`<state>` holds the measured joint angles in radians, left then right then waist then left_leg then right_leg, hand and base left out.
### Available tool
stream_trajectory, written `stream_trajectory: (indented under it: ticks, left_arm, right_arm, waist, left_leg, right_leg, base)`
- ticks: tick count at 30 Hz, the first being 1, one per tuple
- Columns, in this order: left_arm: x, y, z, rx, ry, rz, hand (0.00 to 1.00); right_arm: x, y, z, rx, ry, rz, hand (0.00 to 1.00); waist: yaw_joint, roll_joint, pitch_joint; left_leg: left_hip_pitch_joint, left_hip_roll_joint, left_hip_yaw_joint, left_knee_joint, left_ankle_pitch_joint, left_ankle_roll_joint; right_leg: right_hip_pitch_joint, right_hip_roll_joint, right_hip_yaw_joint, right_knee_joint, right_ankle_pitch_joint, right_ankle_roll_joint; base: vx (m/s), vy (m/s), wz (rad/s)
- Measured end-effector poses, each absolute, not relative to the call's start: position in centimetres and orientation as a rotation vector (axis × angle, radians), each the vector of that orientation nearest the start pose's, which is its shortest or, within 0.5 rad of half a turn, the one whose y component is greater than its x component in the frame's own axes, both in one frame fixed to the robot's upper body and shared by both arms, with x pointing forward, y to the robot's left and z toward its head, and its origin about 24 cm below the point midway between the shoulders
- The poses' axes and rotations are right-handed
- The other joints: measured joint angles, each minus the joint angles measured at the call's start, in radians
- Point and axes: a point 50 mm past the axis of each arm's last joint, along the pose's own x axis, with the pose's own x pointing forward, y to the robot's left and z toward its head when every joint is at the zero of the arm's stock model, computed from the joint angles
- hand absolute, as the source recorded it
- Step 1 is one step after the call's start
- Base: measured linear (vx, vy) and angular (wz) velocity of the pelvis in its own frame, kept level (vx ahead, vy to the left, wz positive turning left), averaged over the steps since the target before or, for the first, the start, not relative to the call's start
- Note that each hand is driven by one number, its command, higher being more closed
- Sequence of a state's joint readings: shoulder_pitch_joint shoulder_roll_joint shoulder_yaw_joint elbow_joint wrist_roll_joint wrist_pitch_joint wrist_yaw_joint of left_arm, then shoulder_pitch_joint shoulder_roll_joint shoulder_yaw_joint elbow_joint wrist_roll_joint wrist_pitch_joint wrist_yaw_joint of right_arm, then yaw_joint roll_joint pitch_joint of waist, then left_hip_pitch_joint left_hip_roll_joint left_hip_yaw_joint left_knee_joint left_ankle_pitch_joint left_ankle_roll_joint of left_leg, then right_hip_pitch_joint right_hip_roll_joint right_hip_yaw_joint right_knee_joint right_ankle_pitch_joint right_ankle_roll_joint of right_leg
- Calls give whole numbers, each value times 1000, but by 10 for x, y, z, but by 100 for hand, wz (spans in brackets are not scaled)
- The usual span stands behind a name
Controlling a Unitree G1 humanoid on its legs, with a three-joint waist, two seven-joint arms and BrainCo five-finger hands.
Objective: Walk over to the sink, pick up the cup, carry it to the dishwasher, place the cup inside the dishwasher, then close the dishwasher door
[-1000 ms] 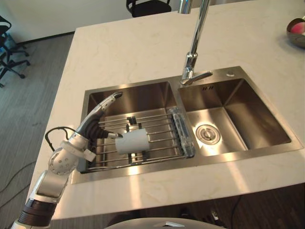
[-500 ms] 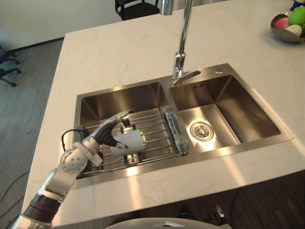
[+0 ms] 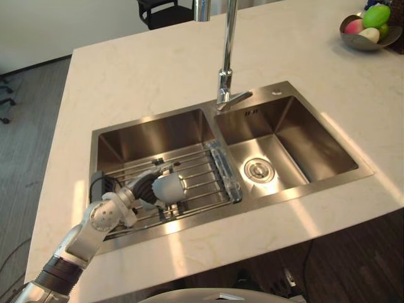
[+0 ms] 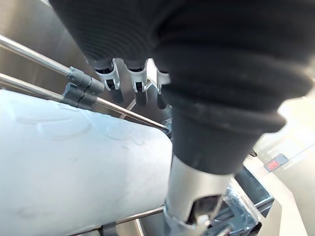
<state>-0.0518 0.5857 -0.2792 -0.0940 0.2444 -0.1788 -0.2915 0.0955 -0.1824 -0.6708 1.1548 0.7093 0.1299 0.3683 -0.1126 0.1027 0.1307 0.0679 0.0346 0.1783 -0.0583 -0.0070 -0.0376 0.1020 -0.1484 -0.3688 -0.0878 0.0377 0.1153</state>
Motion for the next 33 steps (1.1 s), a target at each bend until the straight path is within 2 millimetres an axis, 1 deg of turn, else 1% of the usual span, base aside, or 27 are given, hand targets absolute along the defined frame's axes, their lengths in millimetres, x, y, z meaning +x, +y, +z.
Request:
stream_trajectory:
  ticks: [7, 12, 14, 19, 26, 30, 33]
  left_arm:
    - [246, 164, 68, 905, -133, -606, 0]
    - [247, 169, 59, 923, -92, -584, 0]
    - [247, 168, 59, 924, -92, -580, 0]
    - [244, 160, 53, 925, -82, -633, 0]
    - [241, 154, 47, 931, -40, -694, 0]
    - [241, 155, 45, 939, -22, -694, 0]
    - [242, 155, 46, 977, -21, -695, 0]
  right_arm:
    - [57, -270, -151, 1009, 739, -750, 0]
    - [58, -269, -151, 998, 753, -731, 0]
    - [58, -269, -152, 996, 755, -728, 0]
    - [59, -272, -150, 984, 749, -732, 0]
    - [59, -274, -150, 976, 740, -735, 0]
    - [59, -274, -150, 976, 740, -736, 0]
    - [59, -274, -150, 986, 731, -742, 0]
  waist:
    - [-5, 6, 14]
    - [-10, 5, 15]
    - [-10, 6, 15]
    - [-19, 11, 17]
    - [-28, 24, 22]
    - [-29, 26, 23]
    - [-31, 27, 23]
  left_leg:
    - [0, 0, 0, -1, -1, -1]
    - [0, 0, 1, 0, -1, -1]
    - [1, 0, 1, 0, -1, -1]
    - [1, 0, 2, 0, -1, -1]
    - [2, 0, 2, 0, -1, -1]
    - [2, 0, 2, 0, -1, -1]
    - [2, 0, 2, 0, -1, -1]
  right_leg:
    - [-1, 0, 1, 1, 0, 0]
    - [-1, 0, 1, 0, 0, 0]
    - [0, 0, 1, 0, 0, 0]
    - [0, 0, 2, 0, 0, 1]
    - [0, 0, 2, 0, 0, 1]
    - [0, 0, 2, 0, 0, 1]
    - [0, 0, 2, 0, 0, 1]
  base:
    - [0, 0, 0]
    - [-15, -6, 0]
    - [-35, -13, -1]
    - [-28, -11, 0]
    - [0, 0, 0]
    - [0, 0, 0]
    - [0, 0, 0]
